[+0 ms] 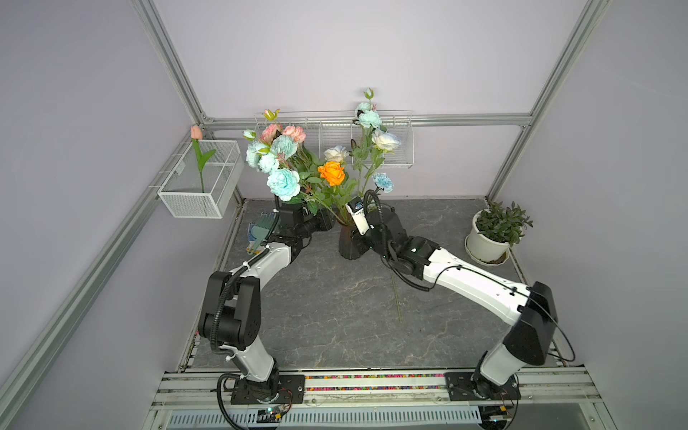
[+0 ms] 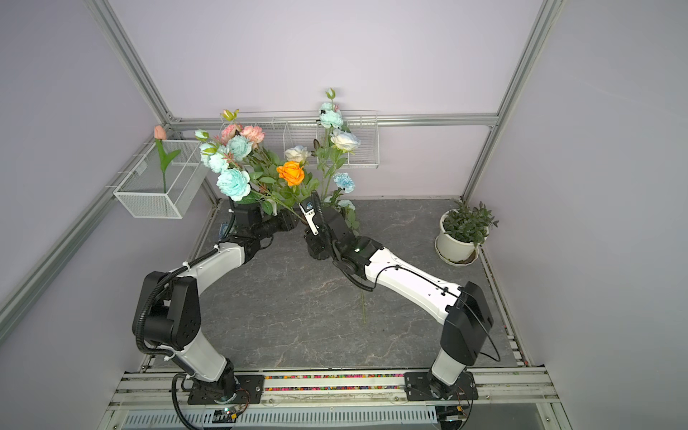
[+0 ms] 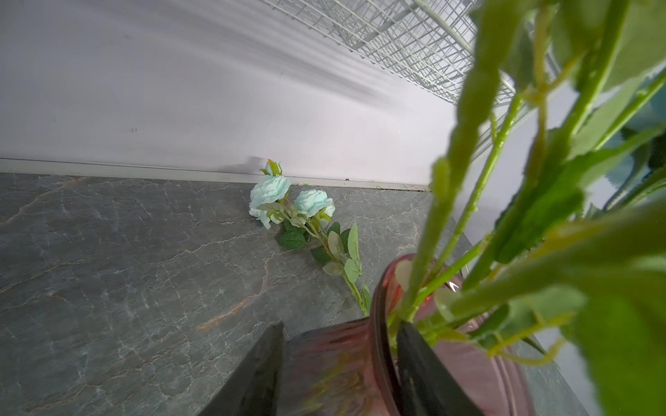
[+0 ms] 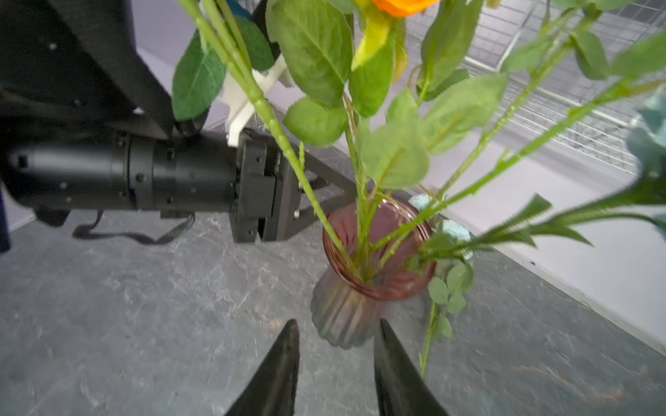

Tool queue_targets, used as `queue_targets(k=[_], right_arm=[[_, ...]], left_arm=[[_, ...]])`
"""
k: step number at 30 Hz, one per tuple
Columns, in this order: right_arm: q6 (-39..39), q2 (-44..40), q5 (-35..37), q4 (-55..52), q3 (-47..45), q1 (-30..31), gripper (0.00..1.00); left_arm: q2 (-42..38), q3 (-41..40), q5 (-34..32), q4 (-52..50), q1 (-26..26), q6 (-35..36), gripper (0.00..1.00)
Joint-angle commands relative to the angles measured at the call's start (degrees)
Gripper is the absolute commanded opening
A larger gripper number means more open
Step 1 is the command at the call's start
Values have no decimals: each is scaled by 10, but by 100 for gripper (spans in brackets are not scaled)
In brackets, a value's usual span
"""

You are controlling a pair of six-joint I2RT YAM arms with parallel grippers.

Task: Pick out blue flowers from the vase
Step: Pick up the flower from the vase.

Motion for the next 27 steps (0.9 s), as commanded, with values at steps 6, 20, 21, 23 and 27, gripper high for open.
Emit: queue_targets(k=[6,20,21,23,27], right_arm=[[-32,88,-20,51,111,3,31],[-26,148,-40,29,192,3,28],[-28,153,-42,29,196,2,28],[-30,160,-43,27,206,2,28],[-37,180,-37,27,229,1,27]], left_arm=[[-2,4,7,3,-4,-8,51],[0,2,4,2,-4,-5,48],[0,2,4,1,-4,-5,48],[-1,4,4,-4,-4,-1,48],[-2,6,5,-6,-4,1,48]])
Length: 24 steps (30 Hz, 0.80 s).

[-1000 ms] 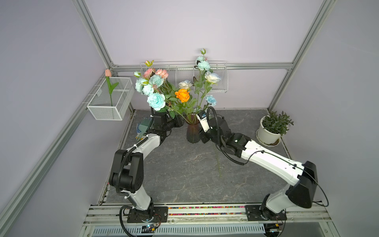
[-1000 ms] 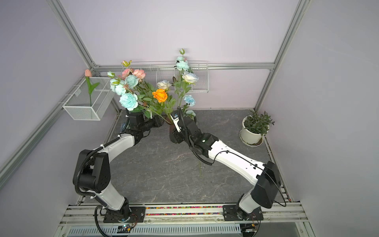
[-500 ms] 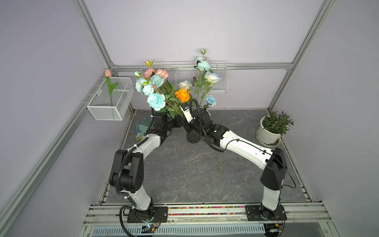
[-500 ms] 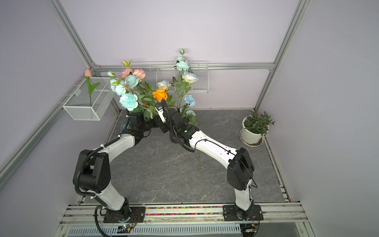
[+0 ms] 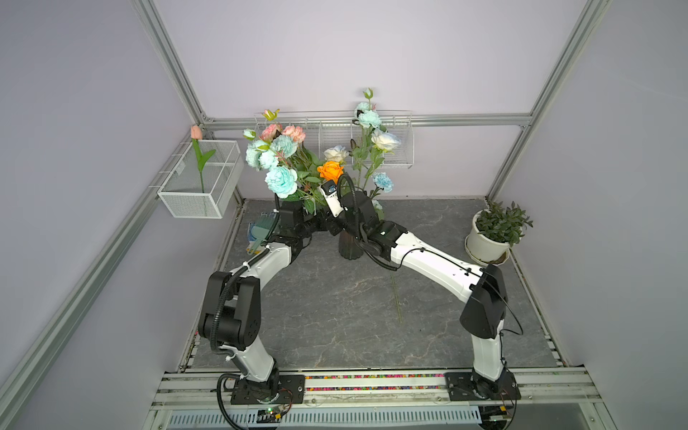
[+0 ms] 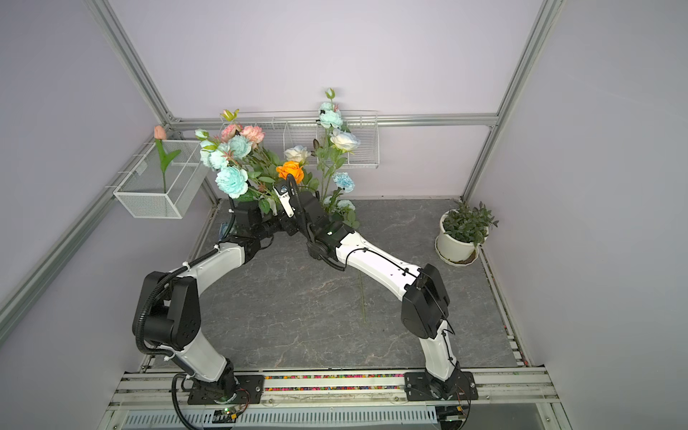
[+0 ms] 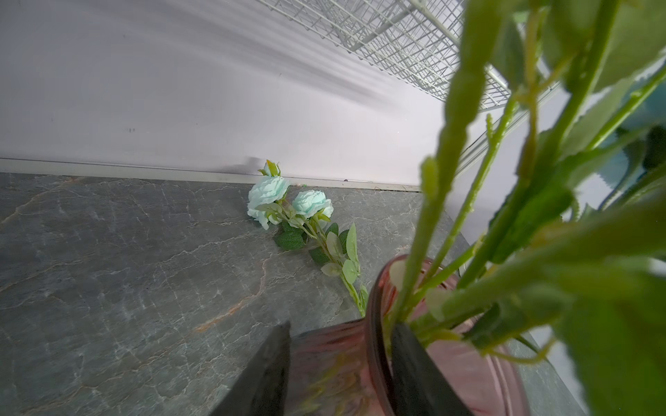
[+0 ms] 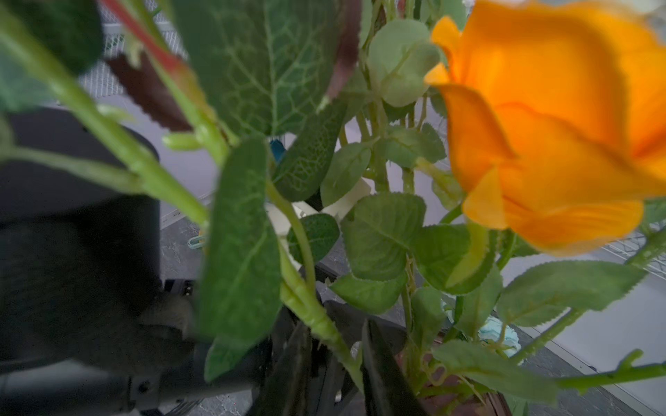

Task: Pick out blue flowers from the vase
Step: Pick up the flower from the vase.

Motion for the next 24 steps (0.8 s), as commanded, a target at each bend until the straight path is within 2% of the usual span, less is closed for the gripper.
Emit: queue_targets(k=[1,10,15,24], right_arm=[[-15,20,-3,-3,28,0,27],[-22,49,7,-1,55,-1,19],[-24,47,12,6,53,0,7],[-31,-22,11,39,-4,0,7]], left_arm=[[-2,5,6,-8,-3,3,48],[-2,8,6,-13,-3,7,48],[-4,8,4,-18,-3,12,48],[-4,10,0,-20,-3,12,48]])
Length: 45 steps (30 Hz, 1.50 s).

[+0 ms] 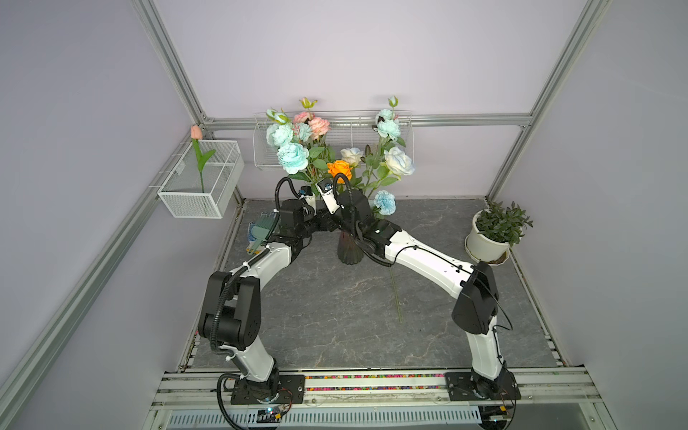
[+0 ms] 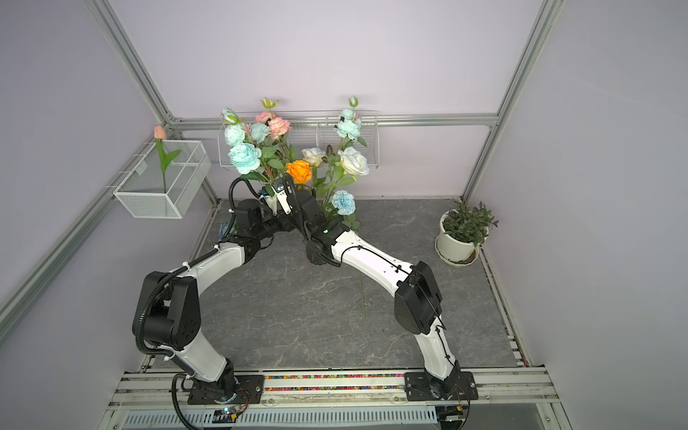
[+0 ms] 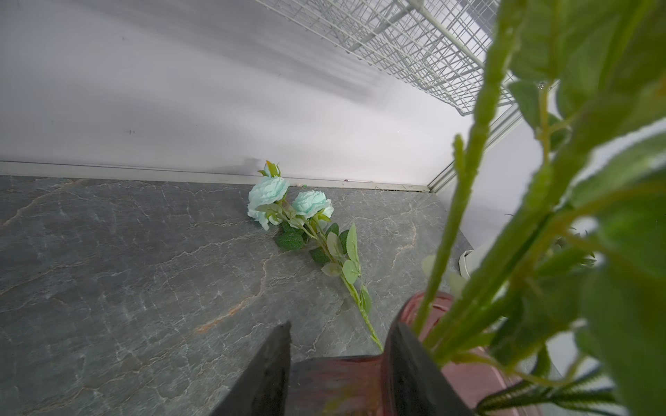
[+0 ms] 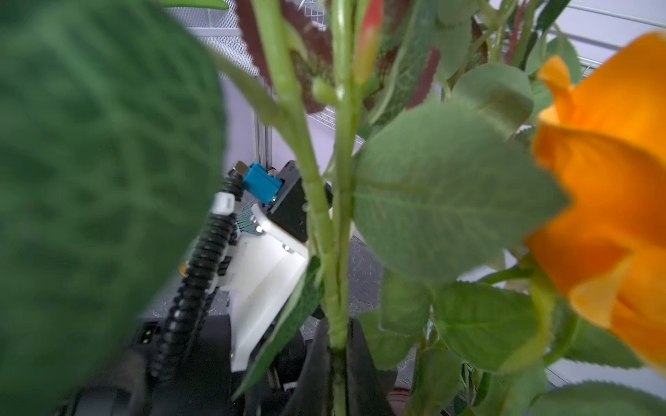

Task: Pick out blue flowers from the vase
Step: Pick up the flower from the vase.

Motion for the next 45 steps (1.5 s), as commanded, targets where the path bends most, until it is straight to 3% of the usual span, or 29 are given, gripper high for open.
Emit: queue_targets(k=[1,13,25,45], right_arm=[[-4,-49,-6,13,-26,4,7],[-33,-118,-11,26,-33,3,7],[-52,-207,-45,-15,53,11,7],[106,-381,-15,-235,109,11,7]], left_arm=[[-5,10,0,-19,-3,6,48],[-8,8,-5,-18,-2,2,48],[-9,6,-11,-15,-3,-1,48],[2,5,-15,-5,-3,-5,48]])
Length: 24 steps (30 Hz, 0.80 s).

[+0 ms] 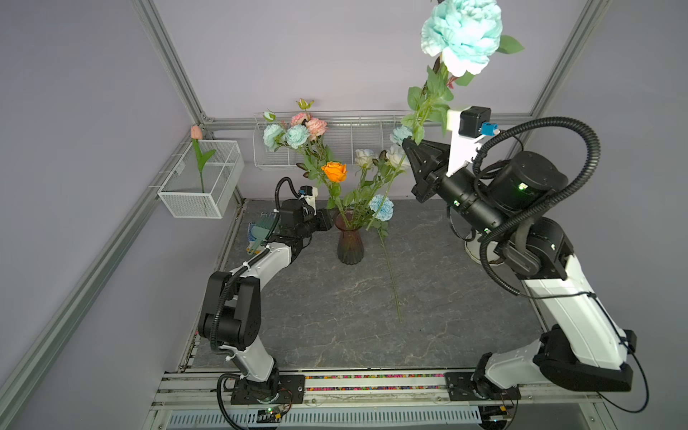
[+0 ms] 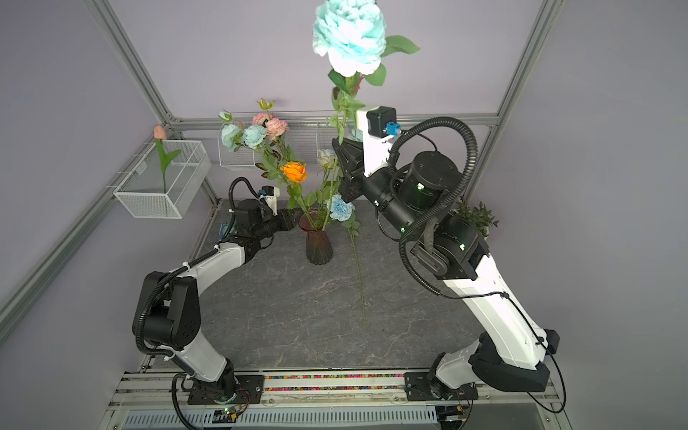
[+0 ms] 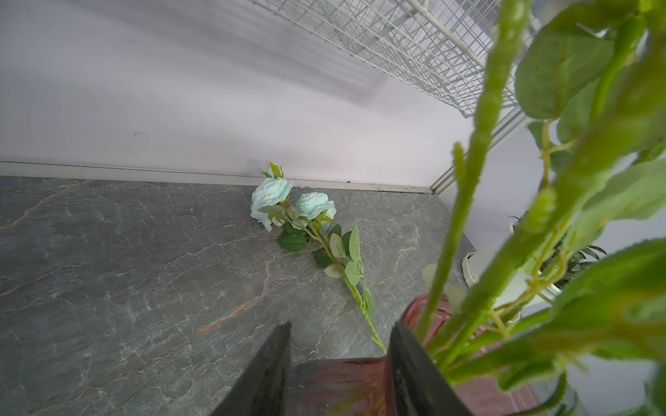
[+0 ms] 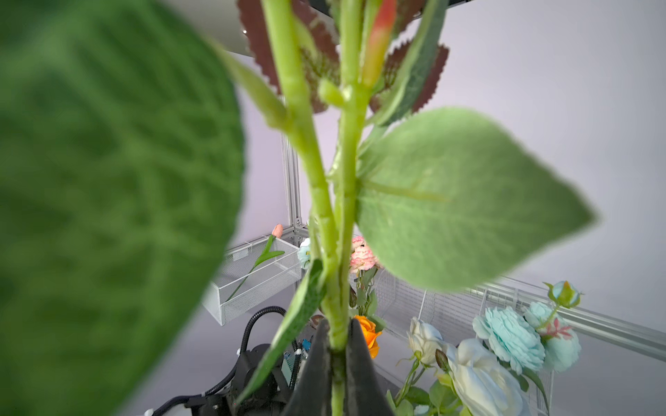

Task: Pick out blue flowers from the vase
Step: Pick up the flower from the vase, then place the flower at the center of the board.

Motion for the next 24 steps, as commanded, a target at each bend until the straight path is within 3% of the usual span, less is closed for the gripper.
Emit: queue_targets(k=[1,10,20,24], right_arm=[[44,-31,19,-63,10,0,7],[128,-78,25,-240,-16,-67,7],[199,-101,-187,-313,-170,-295,7],[196,-80,-239,-304,-229,-349,7]], left_arm=[[3,4,-7,-3,-3,-6,48],[-4,-5,-15,-1,-2,0,47],[-21,-2,-17,-14,-2,8,47],[-27,-6,-21,-18,-3,12,47]])
